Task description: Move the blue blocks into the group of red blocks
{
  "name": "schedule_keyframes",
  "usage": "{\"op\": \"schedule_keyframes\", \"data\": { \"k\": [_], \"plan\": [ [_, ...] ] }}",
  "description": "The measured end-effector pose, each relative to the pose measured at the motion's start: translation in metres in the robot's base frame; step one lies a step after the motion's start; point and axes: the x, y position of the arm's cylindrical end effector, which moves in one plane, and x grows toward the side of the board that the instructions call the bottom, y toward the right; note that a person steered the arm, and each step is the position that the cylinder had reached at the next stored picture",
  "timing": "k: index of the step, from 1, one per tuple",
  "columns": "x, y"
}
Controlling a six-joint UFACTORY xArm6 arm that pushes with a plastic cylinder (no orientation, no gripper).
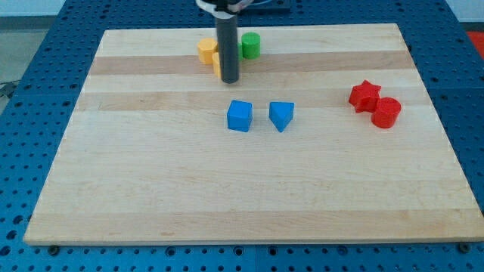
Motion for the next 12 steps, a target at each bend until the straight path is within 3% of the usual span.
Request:
{"op": "schedule_keyframes", "data": {
  "k": [2, 3, 6, 10, 12],
  "plan": [
    [0.008, -0.046],
    [0.068, 0.0],
    [0.101, 0.033],
    [0.099, 0.11],
    [0.089, 0.181]
  ]
}}
